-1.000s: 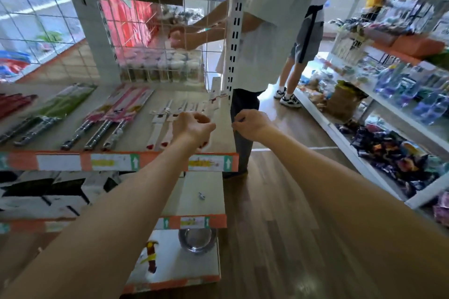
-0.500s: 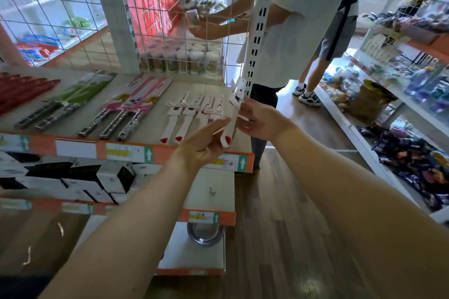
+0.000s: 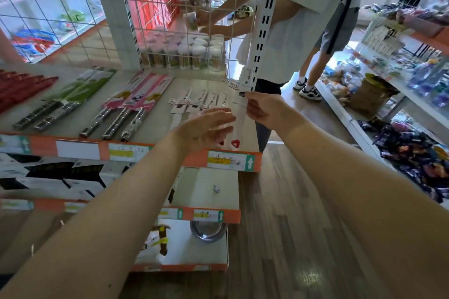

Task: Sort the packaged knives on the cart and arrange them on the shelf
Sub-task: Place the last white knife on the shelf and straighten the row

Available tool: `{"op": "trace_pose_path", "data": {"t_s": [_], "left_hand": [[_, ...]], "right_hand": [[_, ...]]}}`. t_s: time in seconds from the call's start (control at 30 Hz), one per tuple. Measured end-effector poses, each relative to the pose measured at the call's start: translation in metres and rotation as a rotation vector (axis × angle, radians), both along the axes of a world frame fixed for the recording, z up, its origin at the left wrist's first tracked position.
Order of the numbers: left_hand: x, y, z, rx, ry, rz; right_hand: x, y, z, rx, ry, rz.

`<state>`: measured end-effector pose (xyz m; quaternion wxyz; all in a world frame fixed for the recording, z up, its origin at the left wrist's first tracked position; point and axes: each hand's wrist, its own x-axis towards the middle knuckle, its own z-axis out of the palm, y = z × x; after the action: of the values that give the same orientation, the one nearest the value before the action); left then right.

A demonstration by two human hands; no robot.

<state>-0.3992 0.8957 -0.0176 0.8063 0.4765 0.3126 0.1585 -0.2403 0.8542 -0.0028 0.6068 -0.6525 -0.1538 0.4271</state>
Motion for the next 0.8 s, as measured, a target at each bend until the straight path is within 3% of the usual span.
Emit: {"op": "trace_pose_path", "data": {"t_s": [0.17,0.3,0.5,0.8], "left_hand": [[-0.010,0.022,0.010,0.494,0.235,0.147],[-0.011,0.035,0.004,0.951,0.397,0.229],[-0.012,0.043,-0.007,1.205,0.535,0.107],[-0.014,0.053,-0.025,1.465,0.693,-0.138]], "right_hand": [[0.001,0.003,-0.002,-0.195,-0.313,0.054],[-0.002,0.011,-0.011,-0.289,-0.359,0.014],[-0.003,0.023,-0.022,-0.337,-0.296,0.002],[0.004,0.032,-0.034,-0.475,-0.532,-0.024]]}}
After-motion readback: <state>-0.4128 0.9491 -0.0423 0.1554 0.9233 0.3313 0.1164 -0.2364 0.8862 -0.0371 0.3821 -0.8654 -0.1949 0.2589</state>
